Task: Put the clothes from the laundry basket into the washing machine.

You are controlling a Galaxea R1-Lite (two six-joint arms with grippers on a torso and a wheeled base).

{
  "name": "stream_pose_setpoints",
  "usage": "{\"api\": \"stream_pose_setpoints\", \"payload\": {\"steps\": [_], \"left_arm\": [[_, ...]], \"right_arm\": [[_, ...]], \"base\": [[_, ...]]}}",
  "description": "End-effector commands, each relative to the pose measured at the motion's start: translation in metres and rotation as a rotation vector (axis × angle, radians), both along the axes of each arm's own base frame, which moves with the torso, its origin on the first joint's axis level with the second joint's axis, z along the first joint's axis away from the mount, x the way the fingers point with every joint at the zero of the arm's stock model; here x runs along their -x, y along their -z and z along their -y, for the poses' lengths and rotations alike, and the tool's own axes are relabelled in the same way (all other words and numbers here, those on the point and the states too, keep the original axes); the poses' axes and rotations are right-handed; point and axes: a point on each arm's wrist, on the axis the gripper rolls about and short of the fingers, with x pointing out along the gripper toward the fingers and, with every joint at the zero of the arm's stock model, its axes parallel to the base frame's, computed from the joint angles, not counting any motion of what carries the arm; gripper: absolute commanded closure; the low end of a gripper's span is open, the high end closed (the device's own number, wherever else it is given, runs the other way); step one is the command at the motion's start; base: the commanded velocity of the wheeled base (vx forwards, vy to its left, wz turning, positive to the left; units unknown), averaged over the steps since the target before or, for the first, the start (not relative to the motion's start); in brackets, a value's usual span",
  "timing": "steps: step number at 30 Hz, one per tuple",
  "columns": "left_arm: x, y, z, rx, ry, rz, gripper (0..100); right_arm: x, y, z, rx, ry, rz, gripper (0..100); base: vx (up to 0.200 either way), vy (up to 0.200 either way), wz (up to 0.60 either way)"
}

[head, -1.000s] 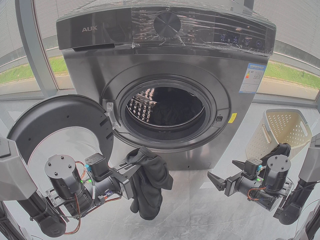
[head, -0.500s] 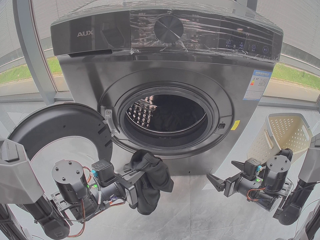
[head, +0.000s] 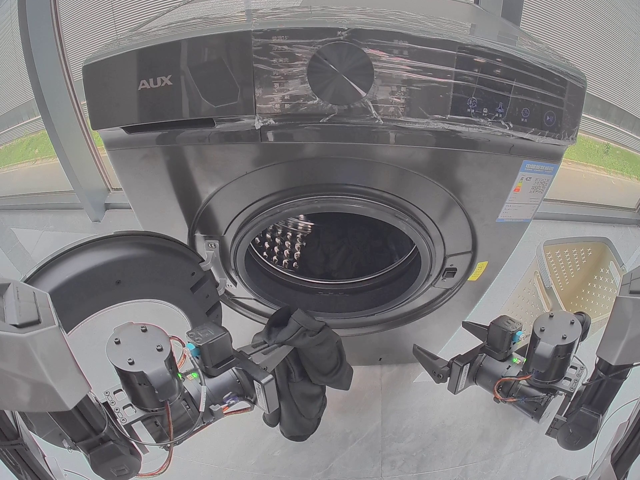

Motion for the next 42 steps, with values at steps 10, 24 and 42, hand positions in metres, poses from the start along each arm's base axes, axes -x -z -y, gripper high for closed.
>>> {"api": "stream_pose_setpoints", "payload": {"steps": [10,24,42], "left_arm": [[0.000,0.001,0.000,-0.002,-0.002,-0.001,100],[0.000,0.007,0.001,-0.020,0.000,-0.018,100],[-0.001,0.012,0.002,-0.033,0.001,-0.033,100]], "right_arm": [[0.000,0.001,0.000,0.001,-0.003,-0.003,0],[0.000,0.001,0.000,0.001,-0.004,-0.006,0],[0.000,0.002,-0.001,0.002,-0.006,-0.007,0]], "base": [[0.000,-0.060,0.00],[0.000,0.000,0.00],[0.067,0.000,0.00]]}}
